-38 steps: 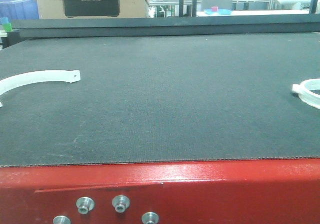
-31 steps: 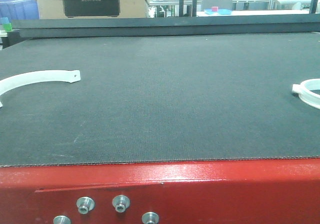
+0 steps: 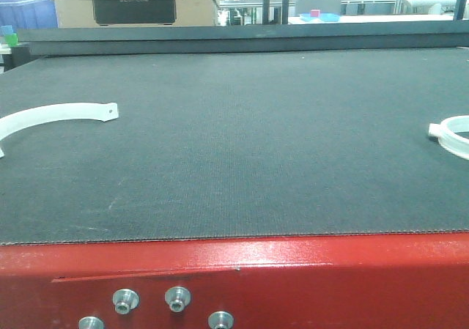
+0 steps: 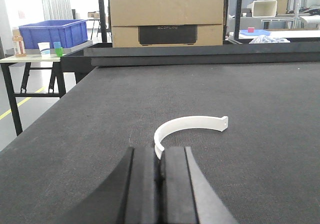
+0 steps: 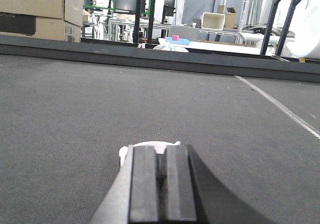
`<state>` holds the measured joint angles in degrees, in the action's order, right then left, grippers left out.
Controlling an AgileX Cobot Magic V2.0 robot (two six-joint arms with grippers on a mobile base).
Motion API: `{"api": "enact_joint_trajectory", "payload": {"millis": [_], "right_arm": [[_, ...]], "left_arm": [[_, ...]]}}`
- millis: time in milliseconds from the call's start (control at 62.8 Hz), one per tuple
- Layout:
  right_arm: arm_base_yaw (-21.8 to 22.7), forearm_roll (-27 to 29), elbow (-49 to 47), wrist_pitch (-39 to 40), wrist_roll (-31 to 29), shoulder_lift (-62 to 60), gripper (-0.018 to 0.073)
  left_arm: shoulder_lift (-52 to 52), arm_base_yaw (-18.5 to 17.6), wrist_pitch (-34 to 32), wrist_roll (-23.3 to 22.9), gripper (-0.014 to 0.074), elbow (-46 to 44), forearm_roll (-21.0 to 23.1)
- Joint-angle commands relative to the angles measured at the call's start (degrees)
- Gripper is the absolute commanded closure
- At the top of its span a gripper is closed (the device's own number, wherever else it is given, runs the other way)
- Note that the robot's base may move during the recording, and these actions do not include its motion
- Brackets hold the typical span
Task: Grab PVC pipe and place in blue bin
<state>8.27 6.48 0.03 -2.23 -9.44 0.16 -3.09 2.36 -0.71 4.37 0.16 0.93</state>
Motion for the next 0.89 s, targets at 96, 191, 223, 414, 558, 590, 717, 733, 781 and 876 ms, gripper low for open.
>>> {"api": "enact_joint_trajectory", "payload": {"millis": [96,191,223,414,558,590,717,733,781,876], "right_arm": [[-0.2,0.2,0.0,1.4,0.0,-0.2,0.0721],[-0.2,0.2,0.0,1.4,0.0,-0.2,0.0721],[-0.2,0.2,0.0,1.4,0.0,-0.2,0.0721],[-0.2,0.2,0.0,1.4,0.0,-0.2,0.0721],[-0.2,0.2,0.0,1.6,0.0,-0.2,0.0721],[-0.2,0.2,0.0,1.6,0.0,-0.2,0.0721],[-0.2,0.2,0.0,1.9,0.0,-0.2,0.0721],[-0.2,0.2,0.0,2.9,0.0,-0.2,0.0721],[-0.2,0.2,0.0,3.9,0.0,-0.2,0.0721],[-0.2,0.2,0.0,7.3,0.0,-0.2,0.0721]], "left_arm": [[0.1,0.1,-0.8,0.0,0.0707,-0.2,3.1],[0.1,0.1,-0.8,0.0,0.0707,-0.2,3.1],[0.1,0.1,-0.8,0.0,0.0707,-0.2,3.1],[0.1,0.1,-0.8,0.0,0.0707,-0.2,3.1],[0.1,0.1,-0.9,0.0,0.0707,-0.2,4.3],[0.1,0.1,-0.9,0.0,0.0707,-0.2,4.5],[0.1,0.1,-0.8,0.0,0.0707,-0.2,4.5],[0.1,0.1,-0.8,0.0,0.0707,-0.2,4.5],[0.1,0.1,-0.8,0.0,0.0707,-0.2,4.5],[0.1,0.1,-0.8,0.0,0.0707,-0.2,5.6]]}}
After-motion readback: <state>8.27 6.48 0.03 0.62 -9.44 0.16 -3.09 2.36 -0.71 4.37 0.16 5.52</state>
